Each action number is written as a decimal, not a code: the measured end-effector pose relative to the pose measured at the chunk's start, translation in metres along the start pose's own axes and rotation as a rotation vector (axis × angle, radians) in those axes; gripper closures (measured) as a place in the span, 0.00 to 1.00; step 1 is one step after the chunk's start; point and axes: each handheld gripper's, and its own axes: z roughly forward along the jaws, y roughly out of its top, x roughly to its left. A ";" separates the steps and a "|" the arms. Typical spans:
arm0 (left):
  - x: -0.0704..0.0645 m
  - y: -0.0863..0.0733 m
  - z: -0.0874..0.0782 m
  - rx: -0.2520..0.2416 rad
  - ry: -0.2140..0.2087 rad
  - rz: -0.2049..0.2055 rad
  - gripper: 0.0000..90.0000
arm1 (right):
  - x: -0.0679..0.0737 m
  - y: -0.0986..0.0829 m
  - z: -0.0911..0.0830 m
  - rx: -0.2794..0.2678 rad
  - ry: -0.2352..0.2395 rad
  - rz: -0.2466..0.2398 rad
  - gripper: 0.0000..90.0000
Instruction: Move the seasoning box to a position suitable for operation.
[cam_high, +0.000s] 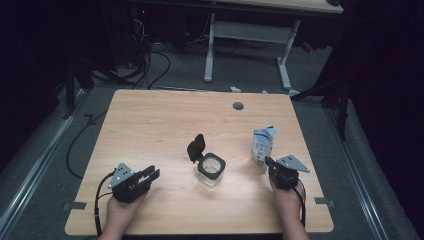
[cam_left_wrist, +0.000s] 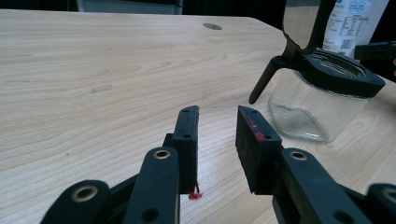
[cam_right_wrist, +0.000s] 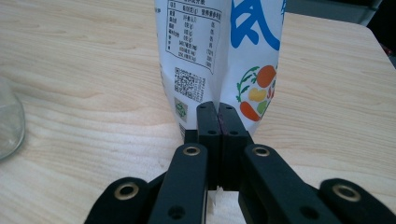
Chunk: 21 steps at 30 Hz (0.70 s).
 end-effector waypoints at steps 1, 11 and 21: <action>0.000 0.000 0.000 0.002 -0.001 0.001 0.77 | -0.001 -0.001 -0.002 -0.001 0.002 -0.006 1.00; -0.001 0.000 0.001 0.001 -0.003 0.004 0.77 | -0.003 0.004 0.000 -0.012 -0.014 0.038 0.79; 0.000 0.000 -0.001 -0.003 -0.004 0.003 0.77 | 0.005 0.016 0.009 -0.002 -0.054 0.022 0.55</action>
